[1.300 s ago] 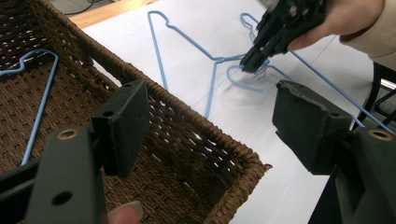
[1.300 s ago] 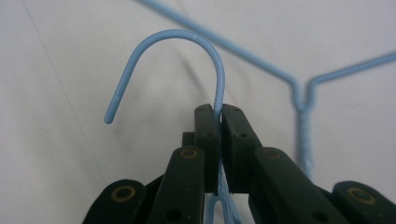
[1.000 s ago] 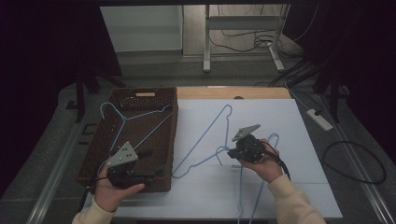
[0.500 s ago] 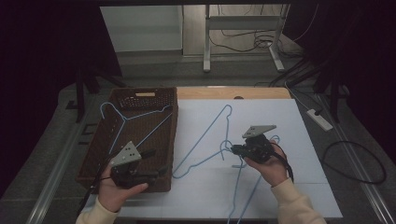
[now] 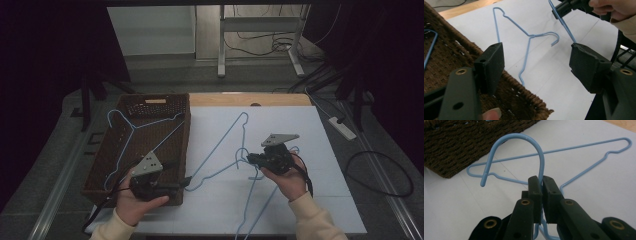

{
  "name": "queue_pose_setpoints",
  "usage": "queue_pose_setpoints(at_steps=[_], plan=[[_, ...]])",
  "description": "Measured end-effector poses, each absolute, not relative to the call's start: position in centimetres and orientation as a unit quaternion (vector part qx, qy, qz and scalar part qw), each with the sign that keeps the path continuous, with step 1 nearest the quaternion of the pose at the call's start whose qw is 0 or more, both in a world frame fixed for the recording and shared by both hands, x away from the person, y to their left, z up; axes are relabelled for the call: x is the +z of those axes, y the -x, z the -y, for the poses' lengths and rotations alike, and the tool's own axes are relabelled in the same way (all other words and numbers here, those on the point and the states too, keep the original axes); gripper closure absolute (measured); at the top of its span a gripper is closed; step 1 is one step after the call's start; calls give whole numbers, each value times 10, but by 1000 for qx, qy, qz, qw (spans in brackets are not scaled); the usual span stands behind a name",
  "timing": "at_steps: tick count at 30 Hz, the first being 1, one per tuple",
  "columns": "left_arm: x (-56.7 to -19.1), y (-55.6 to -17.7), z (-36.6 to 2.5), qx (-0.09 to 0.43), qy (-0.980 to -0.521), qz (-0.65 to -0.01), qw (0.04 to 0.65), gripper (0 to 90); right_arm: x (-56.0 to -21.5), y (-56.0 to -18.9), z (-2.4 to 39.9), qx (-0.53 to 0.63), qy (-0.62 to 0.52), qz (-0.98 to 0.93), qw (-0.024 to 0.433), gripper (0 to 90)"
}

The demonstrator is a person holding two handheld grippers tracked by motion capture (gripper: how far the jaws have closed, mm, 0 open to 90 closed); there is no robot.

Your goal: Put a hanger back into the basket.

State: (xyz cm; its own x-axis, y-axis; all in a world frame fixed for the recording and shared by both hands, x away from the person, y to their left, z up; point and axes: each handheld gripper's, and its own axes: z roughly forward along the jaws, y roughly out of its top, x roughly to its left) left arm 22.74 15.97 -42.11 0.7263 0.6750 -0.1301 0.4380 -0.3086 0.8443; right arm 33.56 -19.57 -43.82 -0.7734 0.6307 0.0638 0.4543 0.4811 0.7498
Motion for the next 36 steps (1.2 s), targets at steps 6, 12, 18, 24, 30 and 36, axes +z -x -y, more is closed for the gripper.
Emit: queue_pose_setpoints(at_steps=[6, 12, 18, 24, 30, 36], plan=[[-427, -229, -143, 117, -809, -341, 464, 291, -436, -335, 198, 412, -330, -842, 111, 858], [-432, -230, -129, 99, -815, -335, 462, 295, -433, -333, 199, 423, -340, -831, 120, 858], [-434, -233, -115, 91, -822, -329, 456, 297, -433, -332, 198, 426, -348, -826, 121, 859], [-438, -237, -105, 83, -825, -330, 451, 300, -432, -331, 198, 428, -349, -824, 125, 859], [-442, -240, -94, 70, -831, -325, 447, 301, -433, -331, 198, 429, -352, -822, 125, 858], [-450, -246, -84, 53, -833, -329, 442, 304, -434, -331, 198, 431, -353, -821, 124, 858]])
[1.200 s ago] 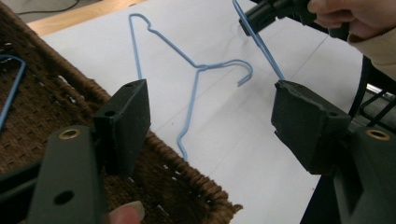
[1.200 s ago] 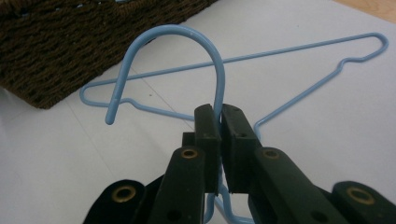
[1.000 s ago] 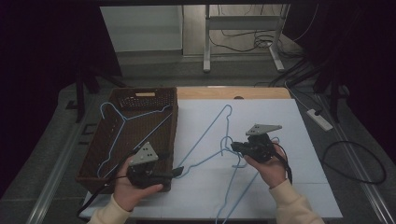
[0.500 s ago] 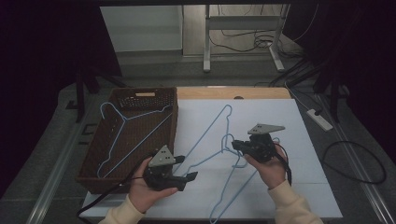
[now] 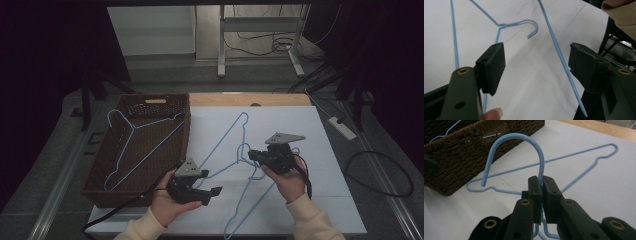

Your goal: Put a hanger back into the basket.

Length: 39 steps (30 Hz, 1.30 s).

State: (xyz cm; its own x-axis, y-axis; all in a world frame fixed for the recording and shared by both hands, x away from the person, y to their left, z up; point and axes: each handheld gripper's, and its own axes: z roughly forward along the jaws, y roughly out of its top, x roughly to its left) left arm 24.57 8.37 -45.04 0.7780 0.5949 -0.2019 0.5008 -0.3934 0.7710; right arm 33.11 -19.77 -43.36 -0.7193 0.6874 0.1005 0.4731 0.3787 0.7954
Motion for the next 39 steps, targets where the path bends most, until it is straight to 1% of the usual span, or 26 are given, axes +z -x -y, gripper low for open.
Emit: queue_pose_setpoints(at_steps=[6, 17, 39], plan=[[-457, -248, -75, 43, -835, -330, 439, 311, -434, -330, 198, 433, -354, -819, 125, 858], [-464, -245, -61, 30, -847, -314, 428, 328, -433, -326, 190, 441, -351, -816, 126, 859], [-475, -250, -38, 31, -856, -307, 414, 337, -432, -323, 189, 450, -350, -811, 131, 859]])
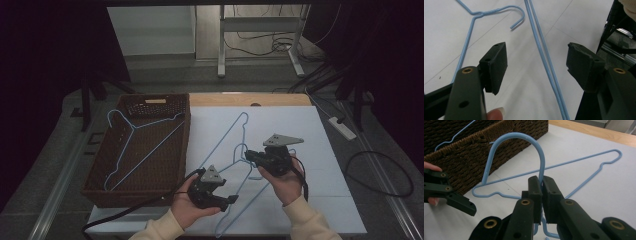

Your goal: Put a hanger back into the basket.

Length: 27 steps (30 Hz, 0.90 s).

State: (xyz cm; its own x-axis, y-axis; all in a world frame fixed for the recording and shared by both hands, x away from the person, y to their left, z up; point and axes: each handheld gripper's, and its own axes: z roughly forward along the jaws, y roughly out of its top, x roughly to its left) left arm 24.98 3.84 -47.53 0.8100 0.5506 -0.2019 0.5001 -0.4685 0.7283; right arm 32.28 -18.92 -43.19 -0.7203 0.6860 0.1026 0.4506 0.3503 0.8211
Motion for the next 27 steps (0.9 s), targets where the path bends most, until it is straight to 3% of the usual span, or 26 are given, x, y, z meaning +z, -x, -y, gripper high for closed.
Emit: queue_pose_setpoints(at_steps=[16, 20, 27], plan=[[-487, -260, -24, 28, -853, -320, 411, 366, -433, -322, 188, 452, -353, -808, 135, 859], [-491, -264, -21, 19, -850, -327, 412, 416, -434, -322, 189, 453, -353, -807, 136, 859], [-500, -273, -17, -17, -844, -336, 419, 587, -435, -323, 189, 457, -354, -805, 134, 859]])
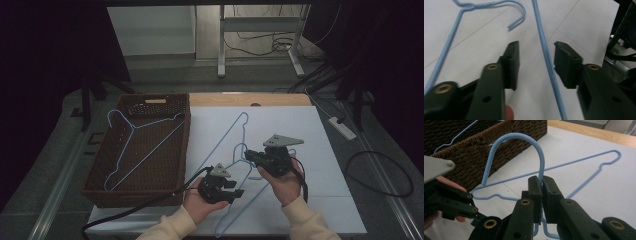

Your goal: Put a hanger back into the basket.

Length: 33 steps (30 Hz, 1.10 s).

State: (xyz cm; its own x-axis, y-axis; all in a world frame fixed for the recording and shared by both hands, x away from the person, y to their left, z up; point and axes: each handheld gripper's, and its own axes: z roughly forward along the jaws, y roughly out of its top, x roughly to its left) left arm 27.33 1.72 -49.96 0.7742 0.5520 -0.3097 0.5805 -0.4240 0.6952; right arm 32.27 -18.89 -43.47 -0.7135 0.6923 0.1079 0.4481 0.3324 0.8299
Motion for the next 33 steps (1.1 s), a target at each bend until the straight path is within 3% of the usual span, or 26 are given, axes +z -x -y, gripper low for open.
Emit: queue_pose_setpoints(at_steps=[4, 7, 15, 25, 33], plan=[[-501, -275, -16, -36, -840, -335, 426, 666, -435, -323, 189, 457, -354, -805, 133, 858], [-501, -276, -16, -53, -837, -331, 432, 809, -435, -323, 190, 458, -353, -805, 132, 858], [-499, -275, -16, -55, -830, -346, 434, 834, -436, -323, 194, 471, -344, -802, 128, 843], [-492, -274, -20, -25, -823, -350, 447, 869, -436, -313, 221, 509, -329, -785, 128, 570], [-483, -270, -23, -20, -816, -345, 464, 870, -433, -296, 258, 549, -328, -754, 152, 437]])
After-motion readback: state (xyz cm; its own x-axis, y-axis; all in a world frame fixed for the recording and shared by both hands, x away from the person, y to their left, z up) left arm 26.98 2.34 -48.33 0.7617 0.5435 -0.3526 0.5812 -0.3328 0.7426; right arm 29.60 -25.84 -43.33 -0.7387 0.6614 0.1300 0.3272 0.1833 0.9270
